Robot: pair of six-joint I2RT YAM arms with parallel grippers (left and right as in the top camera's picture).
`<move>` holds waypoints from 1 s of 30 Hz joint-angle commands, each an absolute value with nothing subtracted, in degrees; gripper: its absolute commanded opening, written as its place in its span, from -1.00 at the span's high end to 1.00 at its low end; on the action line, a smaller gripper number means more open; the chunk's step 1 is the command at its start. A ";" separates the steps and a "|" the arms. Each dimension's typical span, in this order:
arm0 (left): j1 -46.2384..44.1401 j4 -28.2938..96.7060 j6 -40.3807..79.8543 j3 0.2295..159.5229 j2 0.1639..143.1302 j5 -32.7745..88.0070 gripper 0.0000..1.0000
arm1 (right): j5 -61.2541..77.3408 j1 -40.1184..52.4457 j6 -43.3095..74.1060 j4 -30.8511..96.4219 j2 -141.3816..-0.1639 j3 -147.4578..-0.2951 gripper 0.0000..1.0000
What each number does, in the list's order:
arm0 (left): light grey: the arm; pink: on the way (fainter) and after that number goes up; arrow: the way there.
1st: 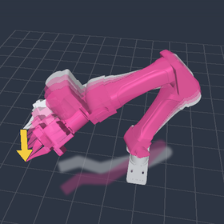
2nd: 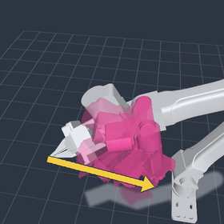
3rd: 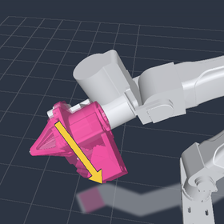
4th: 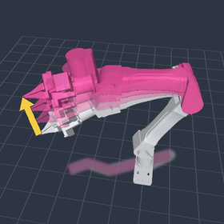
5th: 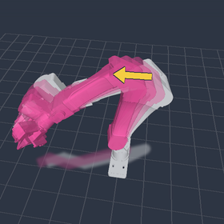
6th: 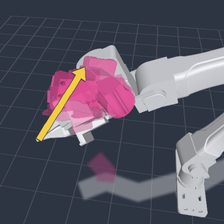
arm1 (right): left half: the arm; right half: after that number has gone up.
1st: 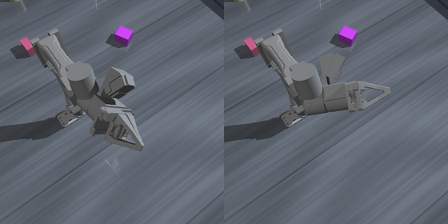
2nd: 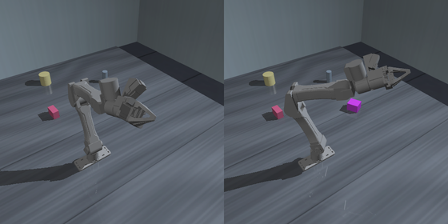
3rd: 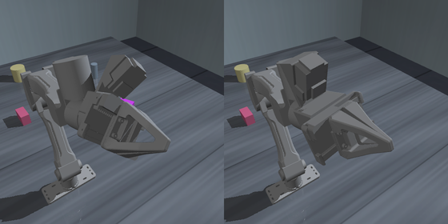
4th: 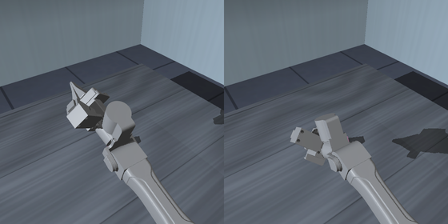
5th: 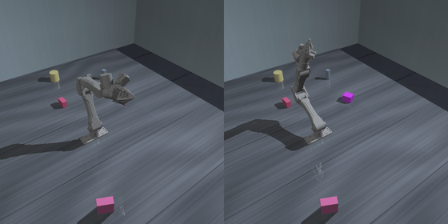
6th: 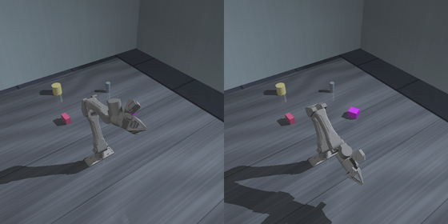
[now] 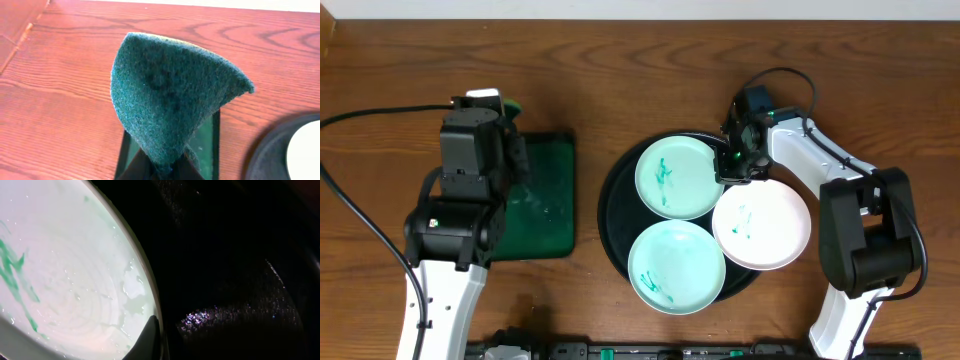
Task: Clean dirty plates on tray and stack at the side
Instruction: 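Lift the green sponge up out of the tray with left gripper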
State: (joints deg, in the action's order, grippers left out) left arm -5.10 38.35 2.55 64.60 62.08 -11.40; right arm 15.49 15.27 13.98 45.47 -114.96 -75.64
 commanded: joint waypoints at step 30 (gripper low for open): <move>-5.28 33.06 -2.57 64.51 61.78 -14.68 0.85 | 15.03 15.09 12.58 45.58 -116.09 -75.37 0.98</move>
State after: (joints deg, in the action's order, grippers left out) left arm -5.13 33.63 -1.76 64.60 62.08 -13.72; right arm 15.51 15.27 13.80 45.39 -114.96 -75.64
